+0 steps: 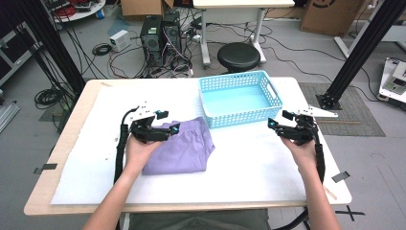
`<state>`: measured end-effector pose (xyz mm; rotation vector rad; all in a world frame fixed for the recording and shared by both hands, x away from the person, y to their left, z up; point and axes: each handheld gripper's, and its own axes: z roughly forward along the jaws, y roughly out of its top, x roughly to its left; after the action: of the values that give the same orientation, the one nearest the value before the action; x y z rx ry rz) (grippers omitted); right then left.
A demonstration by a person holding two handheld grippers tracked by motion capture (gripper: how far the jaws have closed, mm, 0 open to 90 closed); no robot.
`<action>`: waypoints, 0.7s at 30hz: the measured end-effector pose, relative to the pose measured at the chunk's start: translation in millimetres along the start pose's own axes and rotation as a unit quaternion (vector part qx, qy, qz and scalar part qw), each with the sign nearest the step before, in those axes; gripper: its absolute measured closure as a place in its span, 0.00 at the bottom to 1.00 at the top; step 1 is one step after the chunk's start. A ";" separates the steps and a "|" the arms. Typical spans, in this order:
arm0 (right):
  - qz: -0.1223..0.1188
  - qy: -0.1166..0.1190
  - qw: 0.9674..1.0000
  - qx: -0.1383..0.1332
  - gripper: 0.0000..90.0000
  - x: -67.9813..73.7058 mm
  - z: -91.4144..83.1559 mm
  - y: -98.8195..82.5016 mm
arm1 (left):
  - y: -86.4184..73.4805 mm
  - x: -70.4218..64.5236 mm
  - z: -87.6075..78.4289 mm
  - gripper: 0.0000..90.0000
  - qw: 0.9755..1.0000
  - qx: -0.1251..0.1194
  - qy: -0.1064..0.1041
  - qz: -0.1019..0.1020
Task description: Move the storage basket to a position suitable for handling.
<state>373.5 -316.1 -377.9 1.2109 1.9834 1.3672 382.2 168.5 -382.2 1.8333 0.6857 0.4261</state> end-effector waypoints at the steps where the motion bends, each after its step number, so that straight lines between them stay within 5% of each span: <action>1: -0.001 0.000 1.000 -0.001 0.27 -0.3 -0.1 -0.1 | -0.4 -2.4 3.5 0.32 1.000 0.002 -0.003 -0.002; 21: 0.008 -0.011 1.000 -0.001 0.27 -7.9 -2.6 -4.3 | -4.4 -33.1 64.3 0.32 0.999 0.032 -0.021 0.002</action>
<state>373.9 -324.7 -381.7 1.2381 1.9610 1.3581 393.3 101.7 -408.0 1.8981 0.6739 0.3703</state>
